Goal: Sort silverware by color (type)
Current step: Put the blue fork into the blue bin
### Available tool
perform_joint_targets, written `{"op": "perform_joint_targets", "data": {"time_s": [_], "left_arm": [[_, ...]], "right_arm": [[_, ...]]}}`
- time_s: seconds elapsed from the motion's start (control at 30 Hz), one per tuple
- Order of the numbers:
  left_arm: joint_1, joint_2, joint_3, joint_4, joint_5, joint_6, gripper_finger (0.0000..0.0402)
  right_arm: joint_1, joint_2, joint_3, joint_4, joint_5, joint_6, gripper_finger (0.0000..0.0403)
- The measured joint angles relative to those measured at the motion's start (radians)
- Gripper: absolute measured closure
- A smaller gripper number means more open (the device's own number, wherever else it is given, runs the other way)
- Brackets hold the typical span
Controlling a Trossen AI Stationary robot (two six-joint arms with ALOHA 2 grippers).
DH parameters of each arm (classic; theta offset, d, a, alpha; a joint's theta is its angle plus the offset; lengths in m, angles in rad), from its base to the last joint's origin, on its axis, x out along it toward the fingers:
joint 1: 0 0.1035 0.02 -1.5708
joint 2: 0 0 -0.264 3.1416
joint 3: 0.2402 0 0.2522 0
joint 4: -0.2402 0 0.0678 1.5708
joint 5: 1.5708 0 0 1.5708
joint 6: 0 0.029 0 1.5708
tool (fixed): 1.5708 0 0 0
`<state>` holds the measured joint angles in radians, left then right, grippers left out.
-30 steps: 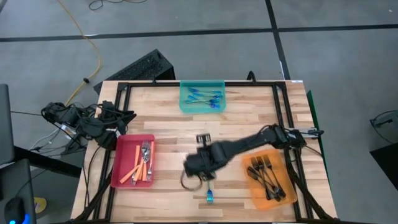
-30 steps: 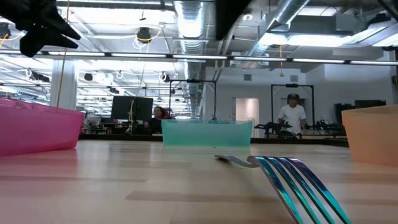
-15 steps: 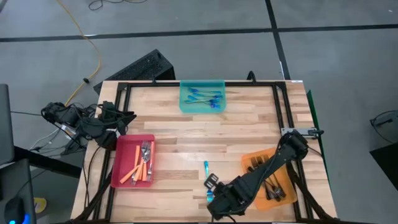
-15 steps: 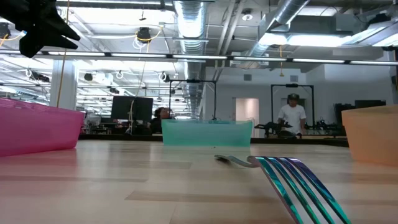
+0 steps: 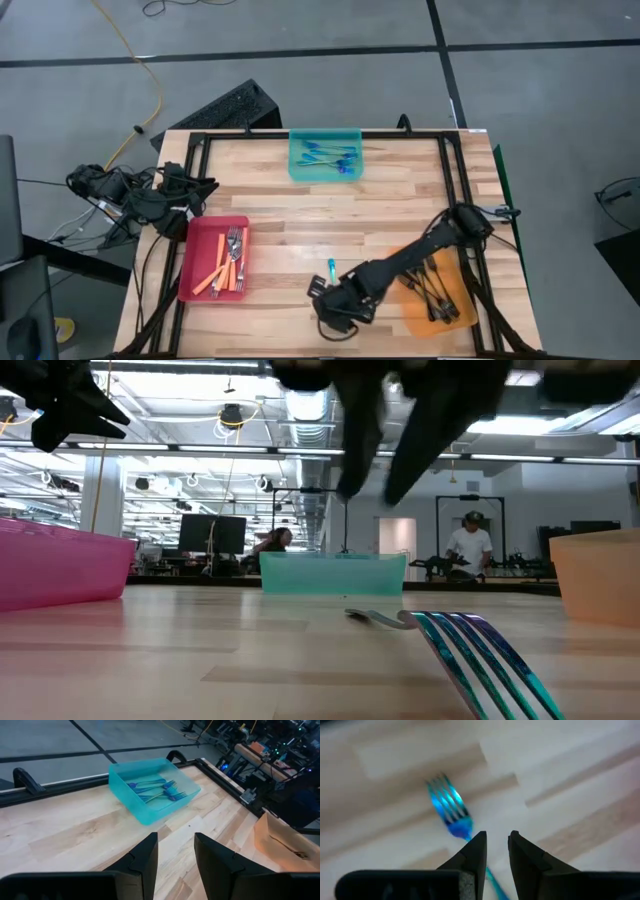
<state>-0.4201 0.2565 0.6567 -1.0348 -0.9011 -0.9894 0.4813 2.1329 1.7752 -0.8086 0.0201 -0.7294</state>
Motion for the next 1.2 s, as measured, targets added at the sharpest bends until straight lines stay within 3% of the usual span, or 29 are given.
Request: {"op": "perform_joint_targets", "data": {"time_s": [0.3,0.7,1.2], "left_arm": [[0.000,0.000,0.000,0.000,-0.001,0.001,0.0289],[0.000,0.000,0.000,-0.003,-0.043,-0.024,0.0289],[0.000,0.000,0.000,-0.005,-0.049,-0.027,0.0289]], "right_arm": [[-0.042,0.036,-0.002,-0.047,0.030,-0.064,0.0291],[-0.046,0.035,-0.039,-0.066,0.030,-0.117,0.0205],[-0.066,0.034,-0.165,0.058,0.032,-0.214,0.0200]]}}
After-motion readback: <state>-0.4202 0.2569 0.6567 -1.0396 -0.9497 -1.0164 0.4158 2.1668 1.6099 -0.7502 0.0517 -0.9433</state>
